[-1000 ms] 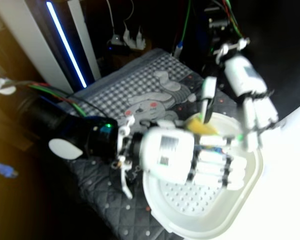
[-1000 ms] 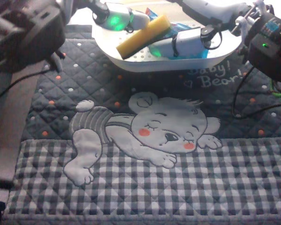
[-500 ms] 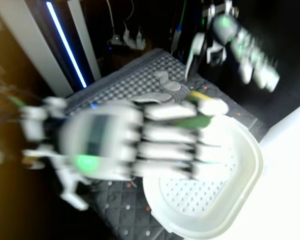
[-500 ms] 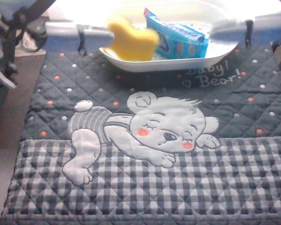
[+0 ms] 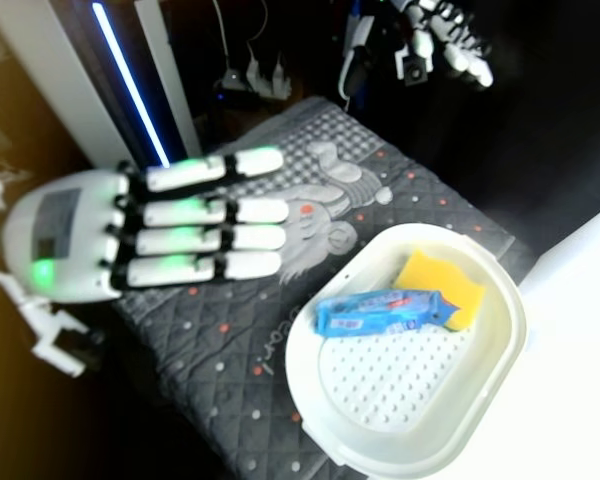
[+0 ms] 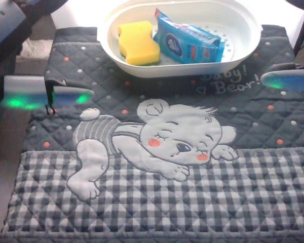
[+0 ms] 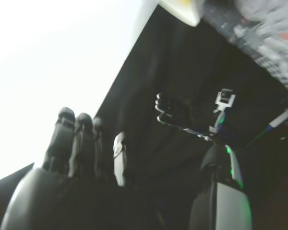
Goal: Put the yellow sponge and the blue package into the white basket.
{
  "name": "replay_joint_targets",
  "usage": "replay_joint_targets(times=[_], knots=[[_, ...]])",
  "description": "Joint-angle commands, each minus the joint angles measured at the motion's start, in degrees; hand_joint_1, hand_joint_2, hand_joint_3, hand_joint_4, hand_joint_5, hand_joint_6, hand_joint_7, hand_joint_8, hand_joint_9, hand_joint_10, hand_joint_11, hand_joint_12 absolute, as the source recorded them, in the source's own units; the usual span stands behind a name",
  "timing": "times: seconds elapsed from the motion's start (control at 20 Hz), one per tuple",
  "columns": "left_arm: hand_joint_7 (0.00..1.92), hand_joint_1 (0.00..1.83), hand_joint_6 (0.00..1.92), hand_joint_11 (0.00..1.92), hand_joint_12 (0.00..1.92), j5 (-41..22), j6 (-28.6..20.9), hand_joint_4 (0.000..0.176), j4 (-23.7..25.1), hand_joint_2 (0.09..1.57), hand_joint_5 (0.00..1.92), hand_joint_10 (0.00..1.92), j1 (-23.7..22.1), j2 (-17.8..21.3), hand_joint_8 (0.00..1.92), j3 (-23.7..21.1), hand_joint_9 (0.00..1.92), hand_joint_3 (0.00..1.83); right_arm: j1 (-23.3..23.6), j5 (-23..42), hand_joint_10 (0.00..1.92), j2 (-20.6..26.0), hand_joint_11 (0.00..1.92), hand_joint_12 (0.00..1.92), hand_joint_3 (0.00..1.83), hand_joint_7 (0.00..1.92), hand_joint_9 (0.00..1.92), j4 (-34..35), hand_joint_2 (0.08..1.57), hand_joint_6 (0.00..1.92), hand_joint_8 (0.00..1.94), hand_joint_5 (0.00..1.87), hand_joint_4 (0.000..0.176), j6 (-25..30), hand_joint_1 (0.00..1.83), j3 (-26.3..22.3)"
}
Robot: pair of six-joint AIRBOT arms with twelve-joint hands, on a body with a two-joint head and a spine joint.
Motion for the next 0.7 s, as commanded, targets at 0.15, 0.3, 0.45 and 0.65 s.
replay_joint_targets(times=[0.15, 0.3, 0.45, 0.65], knots=[[0.00, 0.81, 0.00, 0.01, 0.04, -17.2, 0.0, 0.152, -2.8, 0.84, 0.00, 0.00, 8.8, 2.6, 0.00, -3.9, 0.00, 0.00, -11.6, 18.0, 0.00, 2.3, 0.00, 0.00, 0.00, 0.13, 0.01, 8.6, 0.88, 0.01, 0.01, 0.07, 0.176, 0.1, 0.68, -3.8], [0.00, 0.72, 0.00, 0.01, 0.14, -24.5, 0.0, 0.144, -6.5, 0.85, 0.00, 0.00, 16.4, 3.1, 0.00, -6.2, 0.00, 0.00, -17.6, 22.5, 0.00, 2.5, 0.00, 0.00, 0.01, 0.12, 0.00, 11.4, 0.90, 0.01, 0.00, 0.11, 0.176, 0.1, 0.72, -6.3], [0.00, 0.75, 0.00, 0.00, 0.22, -27.4, 0.0, 0.140, -9.1, 0.83, 0.00, 0.00, 20.0, 2.9, 0.00, -7.3, 0.00, 0.00, -19.8, 23.1, 0.00, 1.9, 0.00, 0.00, 0.00, 0.07, 0.00, 12.3, 0.88, 0.00, 0.00, 0.05, 0.176, 0.1, 0.64, -7.1], [0.00, 0.74, 0.00, 0.00, 0.06, -26.8, -0.8, 0.148, -10.6, 0.84, 0.00, 0.00, 22.0, 1.8, 0.00, -7.5, 0.00, 0.00, -23.4, 22.8, 0.00, 0.3, 0.00, 0.00, 0.00, 0.02, 0.00, 14.7, 0.82, 0.00, 0.00, 0.01, 0.176, 0.2, 0.60, -7.3]])
